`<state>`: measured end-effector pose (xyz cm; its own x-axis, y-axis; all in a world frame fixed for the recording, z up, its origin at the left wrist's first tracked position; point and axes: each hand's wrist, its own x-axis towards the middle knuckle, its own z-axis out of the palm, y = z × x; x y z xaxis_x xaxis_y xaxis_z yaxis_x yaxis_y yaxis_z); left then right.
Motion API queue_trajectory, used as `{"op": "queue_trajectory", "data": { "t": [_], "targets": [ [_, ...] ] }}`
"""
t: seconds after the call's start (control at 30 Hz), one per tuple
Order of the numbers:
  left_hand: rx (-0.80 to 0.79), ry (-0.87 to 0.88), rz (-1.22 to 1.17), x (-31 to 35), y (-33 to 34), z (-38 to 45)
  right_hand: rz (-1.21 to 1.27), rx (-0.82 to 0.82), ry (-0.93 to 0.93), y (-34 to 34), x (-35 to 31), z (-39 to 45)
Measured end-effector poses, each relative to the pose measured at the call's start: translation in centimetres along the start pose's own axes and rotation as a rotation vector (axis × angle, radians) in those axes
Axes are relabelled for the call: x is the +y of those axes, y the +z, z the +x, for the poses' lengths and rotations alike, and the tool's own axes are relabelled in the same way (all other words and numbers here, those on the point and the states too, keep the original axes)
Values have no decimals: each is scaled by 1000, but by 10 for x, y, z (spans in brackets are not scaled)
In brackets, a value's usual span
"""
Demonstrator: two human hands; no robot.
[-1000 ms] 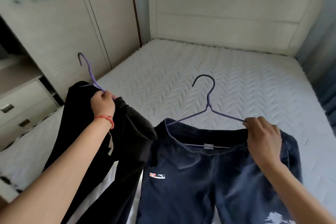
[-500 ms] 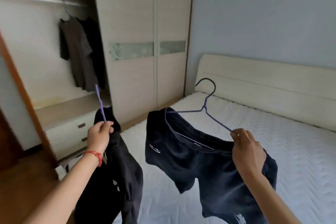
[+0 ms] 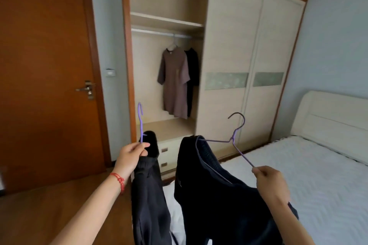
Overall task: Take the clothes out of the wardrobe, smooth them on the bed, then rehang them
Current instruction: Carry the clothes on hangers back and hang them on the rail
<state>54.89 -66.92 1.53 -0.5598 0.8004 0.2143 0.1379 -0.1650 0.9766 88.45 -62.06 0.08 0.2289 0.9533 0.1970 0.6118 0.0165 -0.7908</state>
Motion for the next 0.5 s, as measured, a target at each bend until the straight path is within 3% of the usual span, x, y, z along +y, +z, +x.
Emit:
{"op": "queue_trajectory", "data": {
  "t": [0.27,0.5],
  "targets": [
    [4,-85,95,-24,-95,59,433,-376,221,137,-83,4],
    [92,-165,132,-53,-143,125,640,-611,322,245,-139,38]
  ]
}}
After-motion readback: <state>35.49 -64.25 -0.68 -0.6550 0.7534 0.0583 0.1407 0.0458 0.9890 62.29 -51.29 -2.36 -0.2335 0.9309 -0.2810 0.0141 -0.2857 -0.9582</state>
